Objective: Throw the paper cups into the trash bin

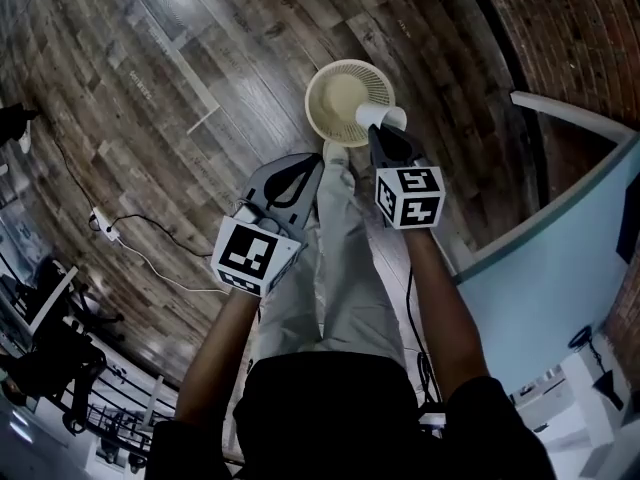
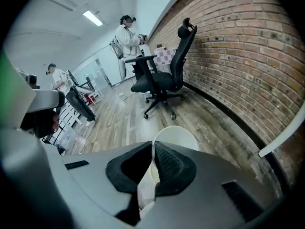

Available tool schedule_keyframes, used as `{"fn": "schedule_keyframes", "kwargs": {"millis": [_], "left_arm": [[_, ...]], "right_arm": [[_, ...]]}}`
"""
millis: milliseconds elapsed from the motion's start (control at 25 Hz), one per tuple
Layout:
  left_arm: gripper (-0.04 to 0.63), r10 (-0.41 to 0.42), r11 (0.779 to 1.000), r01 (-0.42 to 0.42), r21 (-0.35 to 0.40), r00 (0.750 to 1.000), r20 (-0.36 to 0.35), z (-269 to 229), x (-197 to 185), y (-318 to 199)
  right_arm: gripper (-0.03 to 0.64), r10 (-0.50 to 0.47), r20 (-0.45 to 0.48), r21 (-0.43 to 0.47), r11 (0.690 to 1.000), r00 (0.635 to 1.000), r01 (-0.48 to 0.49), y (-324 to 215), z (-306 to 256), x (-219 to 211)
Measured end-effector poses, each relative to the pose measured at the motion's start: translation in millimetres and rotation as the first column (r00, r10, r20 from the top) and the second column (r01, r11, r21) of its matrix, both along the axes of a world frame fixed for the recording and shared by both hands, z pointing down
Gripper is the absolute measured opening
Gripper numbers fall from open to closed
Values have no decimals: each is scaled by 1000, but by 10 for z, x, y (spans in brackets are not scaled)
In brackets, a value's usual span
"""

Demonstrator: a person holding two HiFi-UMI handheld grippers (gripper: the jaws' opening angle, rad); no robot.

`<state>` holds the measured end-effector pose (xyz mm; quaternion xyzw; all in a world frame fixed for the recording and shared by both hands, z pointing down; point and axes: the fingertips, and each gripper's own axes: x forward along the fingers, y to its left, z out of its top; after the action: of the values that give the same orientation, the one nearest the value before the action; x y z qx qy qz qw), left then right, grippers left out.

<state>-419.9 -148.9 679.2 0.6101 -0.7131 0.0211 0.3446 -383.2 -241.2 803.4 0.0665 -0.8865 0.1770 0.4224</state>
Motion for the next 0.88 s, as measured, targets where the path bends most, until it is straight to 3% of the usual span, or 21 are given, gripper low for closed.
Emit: {"fn": "schedule_keyframes", "kwargs": {"millis": [280, 680, 880], "left_arm": [[9, -25, 996, 19, -81, 998, -64, 855, -177, -10], [9, -59, 993, 54, -103, 997, -48, 1755, -401, -93], [9, -67, 986, 55, -158, 995, -69, 2149, -347, -74]], "right_arm": [[20, 17, -51, -43, 999, 999, -19, -88, 885, -123], [20, 48, -73, -75, 996, 996, -53, -143, 1741, -318], [20, 42, -112, -96, 994, 993, -52, -136, 2167, -262]]}}
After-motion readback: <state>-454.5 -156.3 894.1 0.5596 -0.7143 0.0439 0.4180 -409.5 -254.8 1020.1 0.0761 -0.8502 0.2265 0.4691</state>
